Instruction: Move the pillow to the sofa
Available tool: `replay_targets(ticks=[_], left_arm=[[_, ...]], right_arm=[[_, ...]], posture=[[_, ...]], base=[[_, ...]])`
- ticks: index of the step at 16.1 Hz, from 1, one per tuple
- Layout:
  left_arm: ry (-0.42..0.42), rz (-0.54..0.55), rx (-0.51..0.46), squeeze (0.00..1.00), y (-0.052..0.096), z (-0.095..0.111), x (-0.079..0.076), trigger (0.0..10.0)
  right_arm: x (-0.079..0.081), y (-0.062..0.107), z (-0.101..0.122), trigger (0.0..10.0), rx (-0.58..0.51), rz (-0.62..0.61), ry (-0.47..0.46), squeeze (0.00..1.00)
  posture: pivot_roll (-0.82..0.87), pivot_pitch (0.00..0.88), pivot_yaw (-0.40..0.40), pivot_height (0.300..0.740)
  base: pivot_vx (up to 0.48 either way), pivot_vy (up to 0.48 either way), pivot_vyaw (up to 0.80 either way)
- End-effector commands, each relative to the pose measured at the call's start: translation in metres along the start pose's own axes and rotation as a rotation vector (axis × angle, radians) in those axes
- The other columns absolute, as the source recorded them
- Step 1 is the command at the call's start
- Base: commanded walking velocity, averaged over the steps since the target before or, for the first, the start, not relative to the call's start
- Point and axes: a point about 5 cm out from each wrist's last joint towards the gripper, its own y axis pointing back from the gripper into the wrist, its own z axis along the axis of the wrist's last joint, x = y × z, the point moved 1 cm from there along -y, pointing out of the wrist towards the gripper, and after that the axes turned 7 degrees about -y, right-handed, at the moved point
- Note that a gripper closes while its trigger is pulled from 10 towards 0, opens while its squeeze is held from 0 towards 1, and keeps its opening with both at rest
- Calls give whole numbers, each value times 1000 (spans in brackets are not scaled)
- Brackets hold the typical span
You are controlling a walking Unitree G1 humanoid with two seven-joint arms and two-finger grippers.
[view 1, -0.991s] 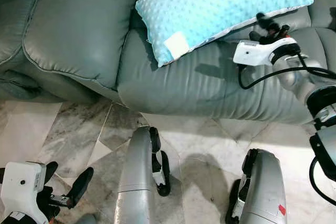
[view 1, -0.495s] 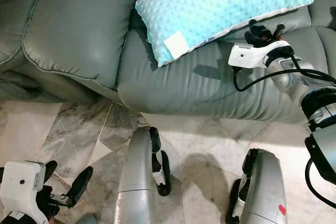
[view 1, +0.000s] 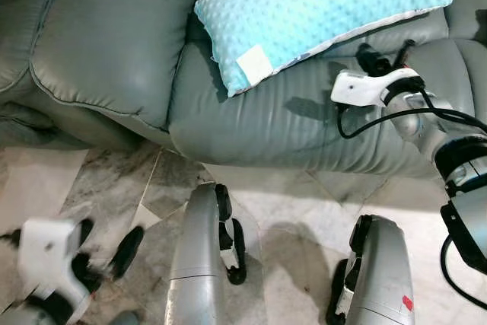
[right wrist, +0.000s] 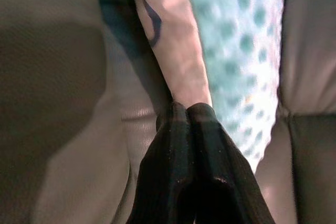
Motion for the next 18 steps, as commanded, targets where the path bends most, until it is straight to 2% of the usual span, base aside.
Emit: replay_targets(ticks=[1,2,4,5,6,7,8,9,10,13,14,17,18], left_arm=[[12,29,23,0,-7,-7,1,10000],[22,25,-7,0,-24,-6,-2,10000],[33,25,-54,0,-42,-1,-3,10000],[47,30,-88,0,-60,3,-3,10000],[59,25,-112,0,-76,6,-6,10000],[67,16,-130,0,-85,10,-8,10000],[69,11,-144,0,-94,12,-10,10000],[84,-8,-182,0,-111,20,-15,10000],[96,-24,-203,0,-118,23,-19,10000],[113,-70,-220,0,-137,25,-28,10000],[119,-95,-228,0,-144,25,-34,10000],[138,-124,-255,0,-159,29,-44,10000],[144,-135,-264,0,-166,31,-48,10000]], right_arm=[[11,4,-1,0,6,14,-73,0],[18,7,-3,0,17,13,-127,0],[26,13,-6,0,14,10,-190,0],[30,18,-10,0,15,-2,-234,0],[31,22,-16,0,42,-21,-327,0],[33,26,-21,2627,57,-34,-353,0],[35,30,-26,2706,78,-48,-426,0],[45,43,-35,10000,98,-82,-601,0],[53,52,-38,10000,111,-118,-702,0],[66,67,-34,10000,148,-208,-870,0],[71,79,-19,10000,161,-270,-981,0],[78,93,13,10000,138,-293,-1174,0],[77,92,20,10000,131,-304,-1215,71]], posture=[[161,342,154,548],[148,319,138,548],[123,296,121,548],[99,283,109,548],[75,265,103,548],[60,248,101,548],[38,214,97,548],[-16,169,92,548],[-31,148,90,548],[-81,88,89,548],[-104,56,88,548],[-151,0,92,548],[-165,0,93,548]], base=[[0,0,0],[0,0,0],[0,0,0],[0,0,0],[0,0,0],[0,0,0],[0,0,0],[0,0,0],[0,0,0],[0,0,0],[0,0,0],[0,0,0],[0,0,0]])
